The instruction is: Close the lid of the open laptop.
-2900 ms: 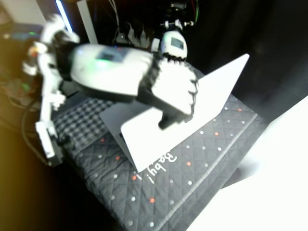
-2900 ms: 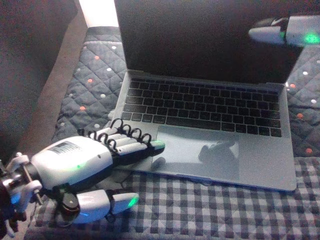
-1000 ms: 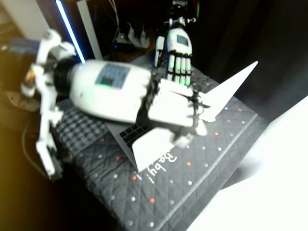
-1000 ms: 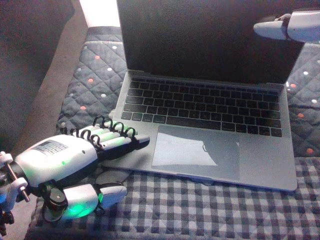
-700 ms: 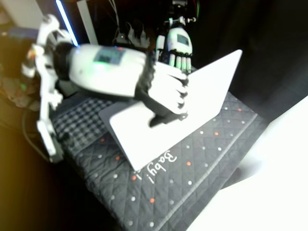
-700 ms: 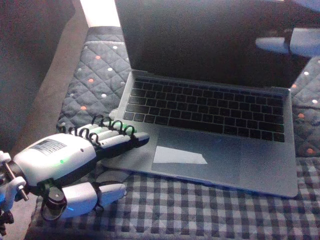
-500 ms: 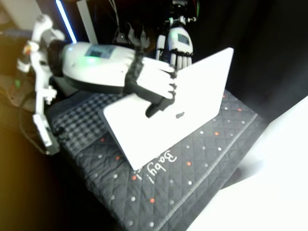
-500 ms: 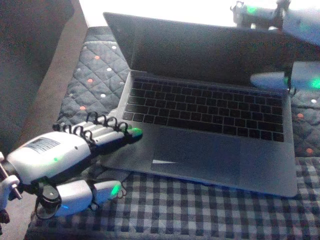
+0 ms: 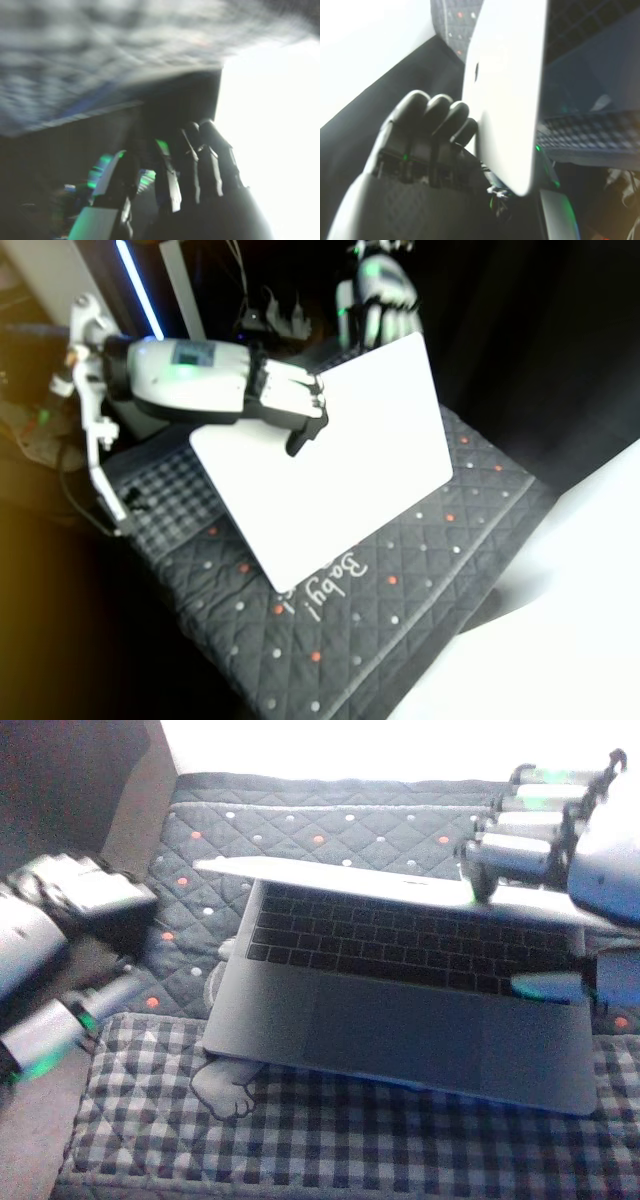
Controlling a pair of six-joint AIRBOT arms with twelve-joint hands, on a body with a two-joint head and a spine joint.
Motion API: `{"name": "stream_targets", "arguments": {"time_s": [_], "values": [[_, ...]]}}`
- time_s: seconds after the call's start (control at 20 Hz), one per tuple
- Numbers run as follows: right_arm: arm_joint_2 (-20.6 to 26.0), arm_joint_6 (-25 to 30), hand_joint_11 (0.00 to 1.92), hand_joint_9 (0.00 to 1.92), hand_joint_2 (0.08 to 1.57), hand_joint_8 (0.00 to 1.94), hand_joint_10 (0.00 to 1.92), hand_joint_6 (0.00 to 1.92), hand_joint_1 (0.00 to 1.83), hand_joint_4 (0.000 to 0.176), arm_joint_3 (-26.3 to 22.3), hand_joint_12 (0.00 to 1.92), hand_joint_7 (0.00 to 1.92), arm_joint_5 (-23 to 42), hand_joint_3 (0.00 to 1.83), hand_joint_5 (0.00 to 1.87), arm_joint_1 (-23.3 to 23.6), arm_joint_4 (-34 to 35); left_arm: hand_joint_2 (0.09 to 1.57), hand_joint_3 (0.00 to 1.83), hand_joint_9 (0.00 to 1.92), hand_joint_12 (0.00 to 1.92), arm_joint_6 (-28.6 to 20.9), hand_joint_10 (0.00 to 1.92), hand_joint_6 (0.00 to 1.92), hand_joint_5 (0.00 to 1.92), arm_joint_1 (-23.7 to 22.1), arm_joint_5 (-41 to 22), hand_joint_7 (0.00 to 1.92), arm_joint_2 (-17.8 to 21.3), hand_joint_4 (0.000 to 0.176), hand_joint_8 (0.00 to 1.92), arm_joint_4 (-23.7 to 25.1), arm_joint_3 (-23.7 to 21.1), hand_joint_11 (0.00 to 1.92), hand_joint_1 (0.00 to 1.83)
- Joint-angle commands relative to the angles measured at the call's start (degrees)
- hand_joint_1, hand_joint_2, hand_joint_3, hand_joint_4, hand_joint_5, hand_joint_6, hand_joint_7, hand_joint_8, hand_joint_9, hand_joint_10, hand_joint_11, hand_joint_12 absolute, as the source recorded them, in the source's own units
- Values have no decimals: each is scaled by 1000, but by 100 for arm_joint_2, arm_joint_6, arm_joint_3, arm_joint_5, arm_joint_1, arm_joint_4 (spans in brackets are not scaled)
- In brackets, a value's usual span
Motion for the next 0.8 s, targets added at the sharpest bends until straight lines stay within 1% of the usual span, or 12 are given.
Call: {"name": "stream_targets", "arguments": {"time_s": [0.0,0.05,0.15,0.3,0.35,0.4,0.45,0.5,0.55,0.6,0.65,0.75], "values": [[41,314,259,208,1284,1547,1774,1429,483,0,54,1921,214,586,18,85,-15,-103,1519,1,21,1907,59,1751,1906,256,-10,-1033,420,32,0,1920,84,-32,0,899],[12,680,155,140,1302,1454,1730,1217,435,0,120,1921,172,646,15,56,-127,-289,1520,0,23,1918,88,1809,1910,255,-1,-1175,424,61,0,1921,26,-43,0,898],[-42,817,124,136,1223,1272,1609,1182,449,0,132,1921,227,648,0,169,-393,-344,1523,0,37,1921,92,1770,1919,271,0,-1297,398,80,11,1921,-89,-6,46,881],[-206,1017,90,113,1272,1261,1568,1127,444,0,208,1921,167,644,8,64,-861,-344,1522,0,0,1775,91,1608,1921,293,-30,-1329,378,78,24,1921,-106,43,0,879],[-288,1192,45,121,1303,1087,1454,1151,537,0,277,1921,189,644,13,79,-981,-381,1521,0,0,1819,91,1613,1919,298,-32,-1342,377,75,23,1921,-113,49,0,881],[-396,1472,52,128,1346,998,1370,1163,584,0,376,1884,193,630,19,88,-1050,-555,1522,1,0,1697,91,1473,1921,325,-33,-1342,94,64,0,1485,-123,50,0,736],[-491,1730,99,158,1367,963,1327,1171,599,0,455,1840,199,557,19,90,-1091,-730,1521,0,0,1581,91,1376,1921,331,-33,-1341,57,52,0,1286,-139,50,0,674],[-556,1868,207,211,1371,943,1297,1157,493,0,485,1835,236,465,12,83,-1149,-863,1485,0,0,1451,90,1273,1416,93,-33,-1336,70,41,8,1167,-153,58,0,726],[-577,1870,198,222,1363,937,1247,1149,478,0,478,1826,253,413,5,103,-1188,-883,1515,0,0,1555,90,1342,1820,284,-33,-1324,75,42,0,1218,-153,62,0,707],[-596,1870,220,234,1363,907,1210,1132,489,0,480,1813,268,384,3,94,-1235,-890,1520,0,0,1524,90,1330,1901,323,-35,-1317,67,46,0,1220,-153,64,0,709],[-598,1870,257,240,1368,870,1210,1030,472,0,479,1803,257,367,2,83,-1249,-901,1493,0,0,1558,90,1347,1445,79,-37,-1320,54,46,0,1233,-153,66,0,780],[-550,1871,199,224,1374,820,1206,948,425,0,456,1774,273,377,2,92,-1252,-904,1487,0,0,1562,90,1343,1231,44,-37,-1325,70,42,0,1213,-153,70,0,807]]}}
